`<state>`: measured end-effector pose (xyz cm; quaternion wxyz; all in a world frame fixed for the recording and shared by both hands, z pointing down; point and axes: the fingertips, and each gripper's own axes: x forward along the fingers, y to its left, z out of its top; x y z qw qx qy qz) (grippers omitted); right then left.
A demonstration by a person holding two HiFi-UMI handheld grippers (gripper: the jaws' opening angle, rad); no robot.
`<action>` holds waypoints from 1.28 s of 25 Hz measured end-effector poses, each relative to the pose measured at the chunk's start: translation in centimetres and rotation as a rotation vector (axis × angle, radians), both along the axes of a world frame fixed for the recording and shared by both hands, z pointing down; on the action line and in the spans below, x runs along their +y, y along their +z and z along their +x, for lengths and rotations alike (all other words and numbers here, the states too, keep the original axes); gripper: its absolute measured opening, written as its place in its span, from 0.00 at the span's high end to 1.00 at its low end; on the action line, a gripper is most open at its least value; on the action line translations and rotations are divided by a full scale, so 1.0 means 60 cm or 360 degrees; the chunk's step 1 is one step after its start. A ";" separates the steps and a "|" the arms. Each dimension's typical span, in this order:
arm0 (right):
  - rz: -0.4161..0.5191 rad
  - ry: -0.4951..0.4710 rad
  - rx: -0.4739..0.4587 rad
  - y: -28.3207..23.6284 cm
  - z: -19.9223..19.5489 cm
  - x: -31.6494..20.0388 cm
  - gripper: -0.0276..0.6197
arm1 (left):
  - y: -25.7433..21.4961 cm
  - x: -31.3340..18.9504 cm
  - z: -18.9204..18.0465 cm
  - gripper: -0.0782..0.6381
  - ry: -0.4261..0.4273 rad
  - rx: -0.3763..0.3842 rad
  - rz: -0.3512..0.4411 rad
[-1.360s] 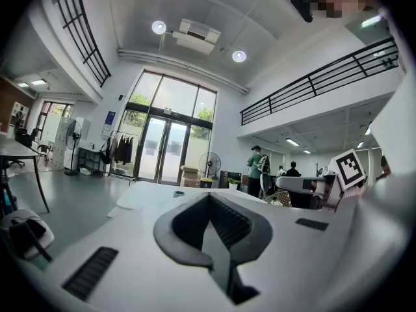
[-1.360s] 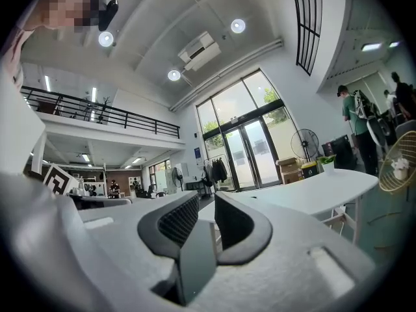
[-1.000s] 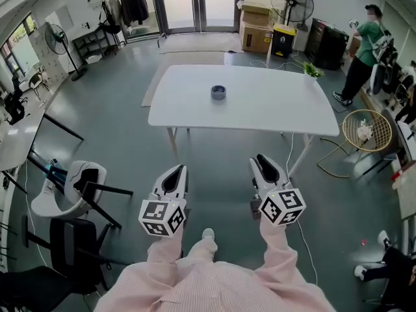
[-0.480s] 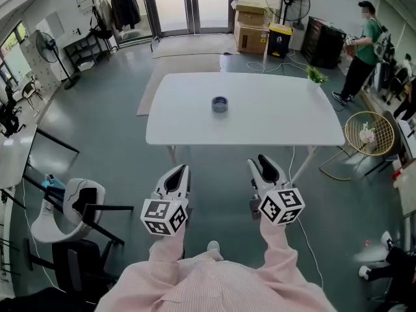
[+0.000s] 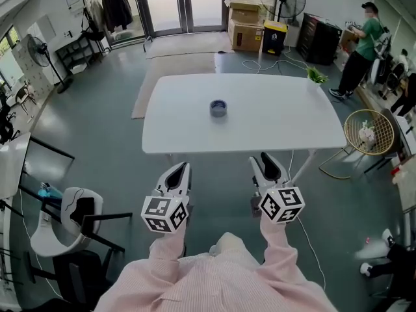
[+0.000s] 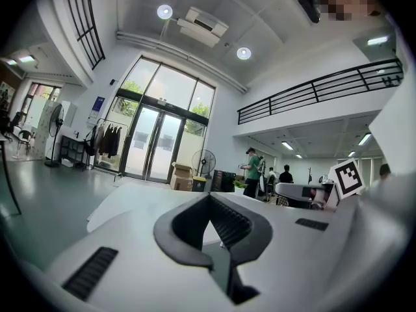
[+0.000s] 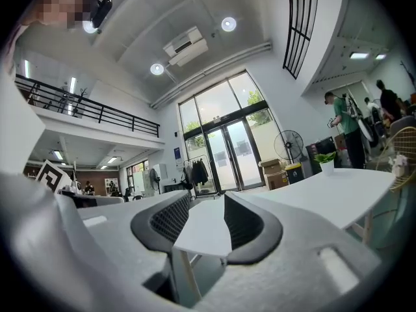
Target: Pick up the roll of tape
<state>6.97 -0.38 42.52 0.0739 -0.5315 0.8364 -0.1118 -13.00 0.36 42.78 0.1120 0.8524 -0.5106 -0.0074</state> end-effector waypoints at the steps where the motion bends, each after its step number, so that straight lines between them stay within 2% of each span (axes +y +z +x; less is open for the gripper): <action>1: 0.0003 0.0010 0.0003 0.000 0.000 -0.005 0.73 | 0.003 -0.005 -0.001 0.89 0.0001 0.0000 -0.0008; 8: -0.0023 0.0003 -0.0010 0.021 -0.004 -0.068 0.73 | 0.024 -0.062 -0.006 0.89 -0.0016 -0.0005 -0.0047; 14: -0.0044 -0.0039 0.0007 0.034 -0.007 -0.163 0.73 | 0.038 -0.149 -0.009 0.89 -0.0052 0.0003 -0.0080; 32: -0.0243 -0.0286 0.0077 0.083 -0.015 -0.458 0.73 | 0.096 -0.417 0.031 0.89 -0.0108 0.0044 -0.0300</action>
